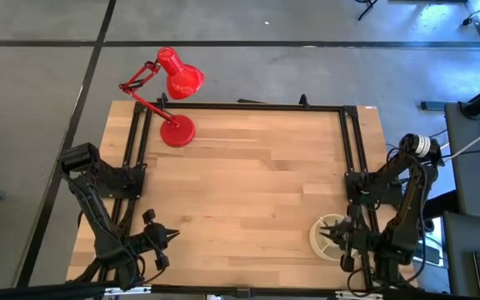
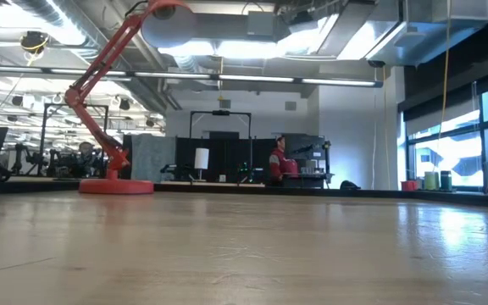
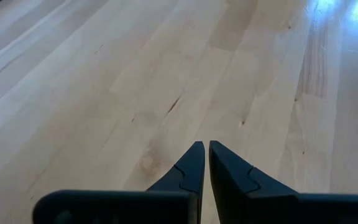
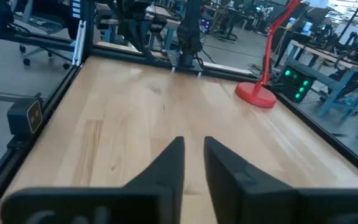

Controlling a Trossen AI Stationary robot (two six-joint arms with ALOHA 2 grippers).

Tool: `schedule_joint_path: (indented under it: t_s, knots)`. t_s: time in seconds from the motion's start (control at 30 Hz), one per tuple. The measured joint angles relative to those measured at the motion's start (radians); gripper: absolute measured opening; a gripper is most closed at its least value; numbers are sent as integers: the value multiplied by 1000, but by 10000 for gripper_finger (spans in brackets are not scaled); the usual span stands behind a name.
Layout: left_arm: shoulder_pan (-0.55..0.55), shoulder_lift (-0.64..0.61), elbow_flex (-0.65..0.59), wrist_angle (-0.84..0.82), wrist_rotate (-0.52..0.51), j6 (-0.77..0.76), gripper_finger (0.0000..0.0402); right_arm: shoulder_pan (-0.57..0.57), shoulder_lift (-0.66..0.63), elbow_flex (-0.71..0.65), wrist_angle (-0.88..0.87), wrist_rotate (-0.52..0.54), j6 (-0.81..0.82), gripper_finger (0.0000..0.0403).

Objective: Sort items
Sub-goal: Put the eyeshadow brush into the brush organizer

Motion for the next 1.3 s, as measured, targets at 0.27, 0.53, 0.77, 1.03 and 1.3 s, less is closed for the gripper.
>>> schedule_joint_path:
  t_s: [0.27,0.53,0.77,1.03,1.3]
  knots:
    - [0,0,0,3,-33,-26,20,-3,-1,79,-59,-8,-46,127]
    - [45,0,0,6,-200,-53,20,-221,-28,333,-209,-139,29,118]
    - [200,45,0,85,-72,33,20,-674,-47,539,-548,-768,102,110]
    - [258,75,0,135,81,181,20,-993,-38,534,-544,-1340,-166,110]
    - [233,75,0,135,85,185,20,-1038,8,522,-559,-1427,-182,110]
